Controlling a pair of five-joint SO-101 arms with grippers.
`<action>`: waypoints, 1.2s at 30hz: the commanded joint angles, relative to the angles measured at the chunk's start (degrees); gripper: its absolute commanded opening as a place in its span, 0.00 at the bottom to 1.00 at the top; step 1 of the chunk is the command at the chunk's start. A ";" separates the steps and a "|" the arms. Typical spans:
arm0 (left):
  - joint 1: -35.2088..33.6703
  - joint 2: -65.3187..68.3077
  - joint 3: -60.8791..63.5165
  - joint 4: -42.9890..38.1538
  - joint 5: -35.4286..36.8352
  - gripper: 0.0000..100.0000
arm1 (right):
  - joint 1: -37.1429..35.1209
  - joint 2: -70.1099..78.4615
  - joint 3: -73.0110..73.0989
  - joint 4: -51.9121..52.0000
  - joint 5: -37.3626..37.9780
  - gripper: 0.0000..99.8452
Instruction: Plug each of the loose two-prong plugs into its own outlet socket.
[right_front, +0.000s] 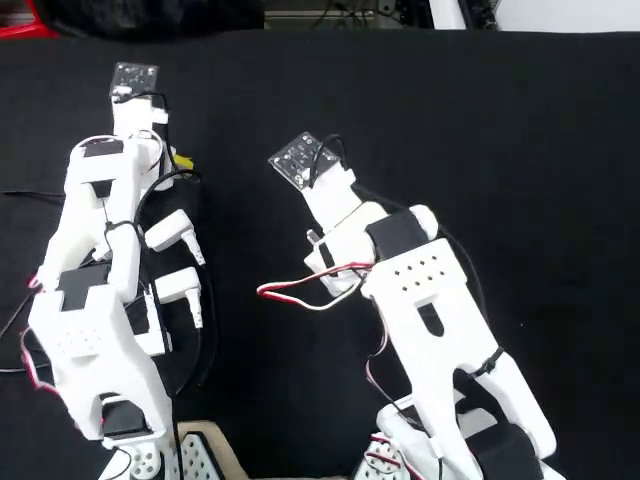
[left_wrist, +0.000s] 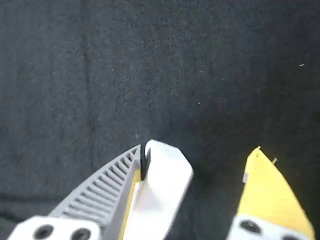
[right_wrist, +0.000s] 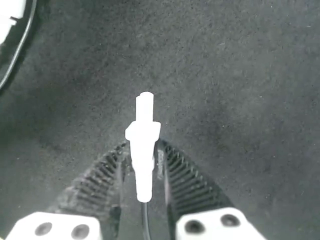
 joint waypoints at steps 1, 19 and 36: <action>0.31 2.73 -2.68 -3.43 -1.23 0.28 | 0.79 -1.80 2.86 -4.66 -0.62 0.01; 9.98 -24.97 -3.30 25.49 -1.76 0.03 | 13.36 -16.92 2.95 7.21 3.25 0.01; 3.21 -19.16 -8.84 33.58 -18.64 0.24 | 19.16 -23.25 6.02 8.79 7.47 0.01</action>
